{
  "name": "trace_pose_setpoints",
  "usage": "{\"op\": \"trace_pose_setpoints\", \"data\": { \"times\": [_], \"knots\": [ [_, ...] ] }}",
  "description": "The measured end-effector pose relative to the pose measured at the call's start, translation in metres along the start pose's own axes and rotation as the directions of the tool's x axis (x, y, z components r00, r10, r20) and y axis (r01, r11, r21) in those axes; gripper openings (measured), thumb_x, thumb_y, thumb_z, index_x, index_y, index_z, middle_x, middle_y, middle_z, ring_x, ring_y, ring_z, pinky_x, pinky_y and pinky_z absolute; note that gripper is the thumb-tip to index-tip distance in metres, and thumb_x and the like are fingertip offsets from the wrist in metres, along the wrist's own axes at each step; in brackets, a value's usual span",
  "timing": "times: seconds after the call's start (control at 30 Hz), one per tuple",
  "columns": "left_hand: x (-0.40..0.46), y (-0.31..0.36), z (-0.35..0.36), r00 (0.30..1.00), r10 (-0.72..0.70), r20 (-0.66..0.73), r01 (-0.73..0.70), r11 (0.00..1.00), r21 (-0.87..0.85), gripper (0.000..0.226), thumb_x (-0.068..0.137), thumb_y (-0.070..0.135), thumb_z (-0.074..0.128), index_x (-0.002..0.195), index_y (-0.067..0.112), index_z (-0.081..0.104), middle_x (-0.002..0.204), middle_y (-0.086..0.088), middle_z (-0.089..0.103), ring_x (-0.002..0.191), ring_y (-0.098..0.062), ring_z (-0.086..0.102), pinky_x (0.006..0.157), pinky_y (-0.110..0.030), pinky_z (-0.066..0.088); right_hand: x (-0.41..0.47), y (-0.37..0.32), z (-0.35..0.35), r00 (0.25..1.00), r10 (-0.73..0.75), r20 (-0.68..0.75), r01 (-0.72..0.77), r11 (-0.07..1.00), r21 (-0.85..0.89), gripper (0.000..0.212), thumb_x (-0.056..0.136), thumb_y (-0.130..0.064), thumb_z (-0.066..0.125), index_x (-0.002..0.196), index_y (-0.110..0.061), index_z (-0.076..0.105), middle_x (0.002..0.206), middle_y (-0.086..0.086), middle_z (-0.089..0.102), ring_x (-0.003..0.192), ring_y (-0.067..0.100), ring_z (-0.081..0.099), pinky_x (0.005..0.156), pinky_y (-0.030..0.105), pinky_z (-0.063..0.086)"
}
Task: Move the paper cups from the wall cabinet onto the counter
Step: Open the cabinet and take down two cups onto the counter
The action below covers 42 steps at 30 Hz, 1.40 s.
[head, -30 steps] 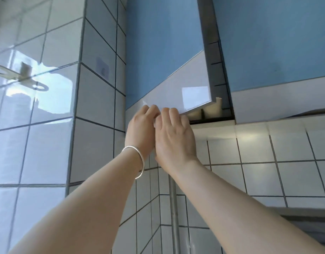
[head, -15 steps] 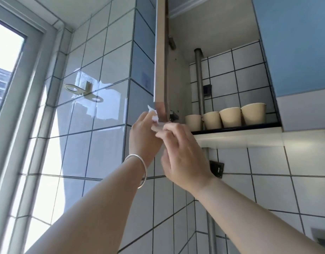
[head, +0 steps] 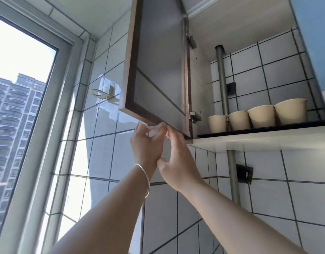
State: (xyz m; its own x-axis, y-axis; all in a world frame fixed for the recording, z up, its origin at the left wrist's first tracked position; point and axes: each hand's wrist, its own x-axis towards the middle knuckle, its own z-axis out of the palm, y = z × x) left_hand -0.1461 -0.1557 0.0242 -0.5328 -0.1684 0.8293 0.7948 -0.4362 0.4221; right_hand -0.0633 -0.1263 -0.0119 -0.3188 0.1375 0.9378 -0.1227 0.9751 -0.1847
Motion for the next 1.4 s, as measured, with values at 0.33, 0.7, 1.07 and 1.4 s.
{"op": "trace_pose_setpoints", "data": {
  "times": [0.33,0.7,1.07,1.4],
  "knots": [
    [0.009,-0.014,-0.014,0.995,-0.086,0.057,0.091,0.992,-0.082,0.02,0.079,0.03,0.066,0.088,0.013,0.065,0.081,0.006,0.068,0.068,0.014,0.058,0.057,0.0,0.039,0.006,0.0,0.021,1.0,-0.029,0.001,0.029,0.997,-0.072,0.074,0.078,-0.01,0.055,0.144,-0.021,0.027,0.152,-0.006,0.026,0.138,0.012,0.029,0.109,0.029,0.033],
    [0.002,-0.015,-0.018,0.998,-0.033,0.058,0.037,0.996,-0.084,0.002,0.08,0.027,0.064,0.079,0.025,0.064,0.082,0.014,0.068,0.074,0.018,0.056,0.058,0.006,0.036,0.005,0.004,0.03,0.998,-0.058,-0.033,0.055,0.994,-0.093,0.079,0.071,-0.007,0.055,0.143,-0.023,0.026,0.149,-0.008,0.025,0.134,0.013,0.033,0.101,0.027,0.038],
    [-0.079,0.014,0.026,0.889,-0.455,-0.055,0.384,0.803,-0.456,0.038,0.079,0.013,0.066,0.102,0.024,0.038,0.094,0.006,0.044,0.076,-0.005,0.051,0.072,-0.023,0.046,-0.009,0.041,-0.028,0.989,0.079,-0.127,-0.102,0.976,-0.194,0.054,0.084,-0.015,0.052,0.136,-0.019,0.037,0.138,-0.002,0.042,0.127,0.013,0.038,0.095,0.019,0.031],
    [-0.094,0.052,0.145,0.843,-0.272,0.464,0.412,0.881,-0.233,0.029,0.081,0.017,0.063,0.105,0.023,0.048,0.108,0.001,0.054,0.091,-0.015,0.05,0.069,-0.024,0.039,-0.008,0.09,-0.168,0.909,0.207,-0.362,-0.354,0.842,-0.408,0.05,0.084,-0.014,0.056,0.131,-0.013,0.042,0.132,0.005,0.045,0.122,0.023,0.043,0.09,0.024,0.032]
  ]
}}
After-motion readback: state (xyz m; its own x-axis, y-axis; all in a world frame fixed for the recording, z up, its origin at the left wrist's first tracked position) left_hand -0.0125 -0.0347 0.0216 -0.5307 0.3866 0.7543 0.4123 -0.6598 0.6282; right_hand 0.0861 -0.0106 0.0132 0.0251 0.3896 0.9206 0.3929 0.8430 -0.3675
